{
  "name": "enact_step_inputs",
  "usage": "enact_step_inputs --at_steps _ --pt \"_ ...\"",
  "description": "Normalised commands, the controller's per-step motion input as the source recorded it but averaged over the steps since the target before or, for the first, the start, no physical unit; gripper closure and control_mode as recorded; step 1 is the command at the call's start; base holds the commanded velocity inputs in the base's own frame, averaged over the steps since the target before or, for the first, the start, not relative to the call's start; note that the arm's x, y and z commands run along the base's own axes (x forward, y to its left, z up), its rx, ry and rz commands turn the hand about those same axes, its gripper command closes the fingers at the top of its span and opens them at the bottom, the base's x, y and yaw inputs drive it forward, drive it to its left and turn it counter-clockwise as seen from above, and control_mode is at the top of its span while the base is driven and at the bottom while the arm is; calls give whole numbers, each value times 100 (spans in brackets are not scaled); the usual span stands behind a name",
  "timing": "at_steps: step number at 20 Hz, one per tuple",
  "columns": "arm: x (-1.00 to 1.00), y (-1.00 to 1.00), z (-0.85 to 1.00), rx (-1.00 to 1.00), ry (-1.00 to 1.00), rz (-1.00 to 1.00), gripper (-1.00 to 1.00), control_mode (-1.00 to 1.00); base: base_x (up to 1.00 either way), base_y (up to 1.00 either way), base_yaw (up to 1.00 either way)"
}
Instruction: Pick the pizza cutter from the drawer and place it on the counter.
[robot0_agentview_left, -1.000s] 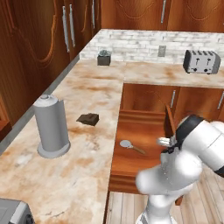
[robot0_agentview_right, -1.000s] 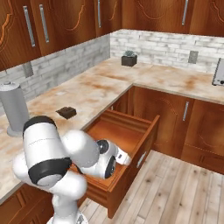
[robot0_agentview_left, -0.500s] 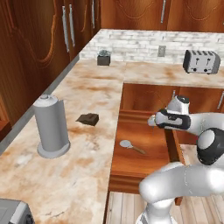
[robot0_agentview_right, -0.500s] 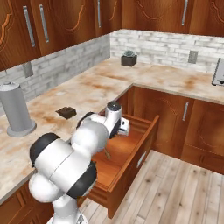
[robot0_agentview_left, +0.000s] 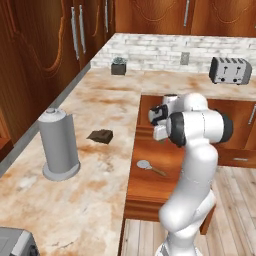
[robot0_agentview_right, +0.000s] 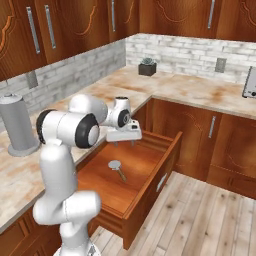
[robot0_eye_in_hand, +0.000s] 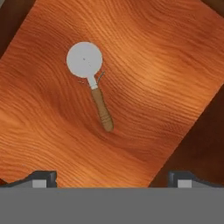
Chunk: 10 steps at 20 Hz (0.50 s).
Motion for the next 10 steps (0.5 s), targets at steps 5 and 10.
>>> enact_step_inputs --at_steps 5,10 --pt "5 5 -100 0 -3 26 -100 -100 0 0 0" --pt "7 21 -100 0 -7 18 -100 -100 0 0 0"
